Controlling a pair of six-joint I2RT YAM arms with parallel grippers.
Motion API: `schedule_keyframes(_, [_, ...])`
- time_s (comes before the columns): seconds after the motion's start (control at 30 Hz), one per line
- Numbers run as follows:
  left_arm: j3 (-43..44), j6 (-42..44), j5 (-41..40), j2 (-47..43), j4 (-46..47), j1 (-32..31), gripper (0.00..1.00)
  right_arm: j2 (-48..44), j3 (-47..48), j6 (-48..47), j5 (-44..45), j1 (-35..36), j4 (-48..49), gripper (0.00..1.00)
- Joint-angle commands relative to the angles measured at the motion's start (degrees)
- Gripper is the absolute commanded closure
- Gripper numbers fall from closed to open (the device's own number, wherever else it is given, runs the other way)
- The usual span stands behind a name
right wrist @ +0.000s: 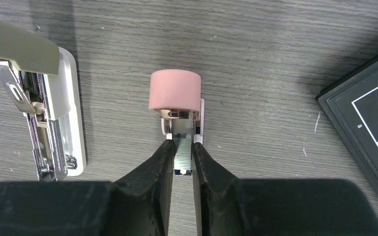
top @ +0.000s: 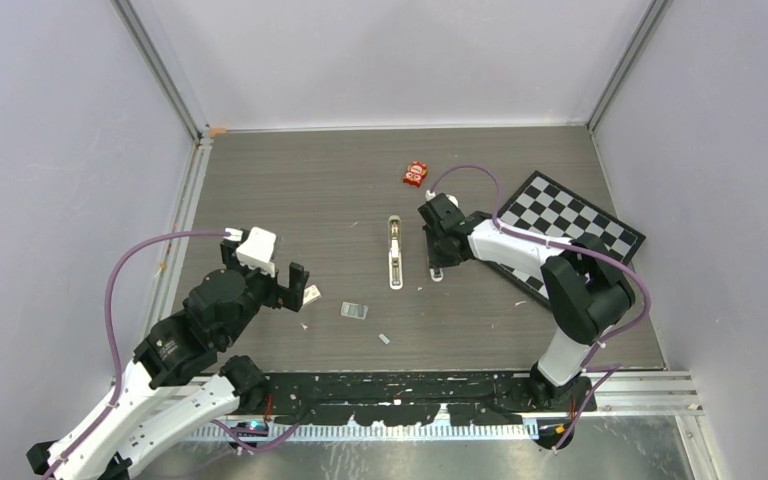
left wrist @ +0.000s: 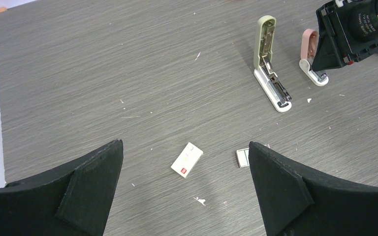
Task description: Load the staples into the stapler
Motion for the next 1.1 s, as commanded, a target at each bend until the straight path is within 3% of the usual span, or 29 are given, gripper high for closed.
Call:
schedule_keyframes(0.0, [-0.3, 1.0, -0.9, 0.3, 2.3, 0.1, 0.00, 0.8, -0.2, 0.5, 0.4, 0.0, 1.9, 0.75])
schedule_keyframes(1.07, [-0.4, 1.2, -0.7, 0.5, 2.6, 0.1, 0.00, -1.4, 0.0, 2.2, 0.2, 0.0, -0.5, 0.70])
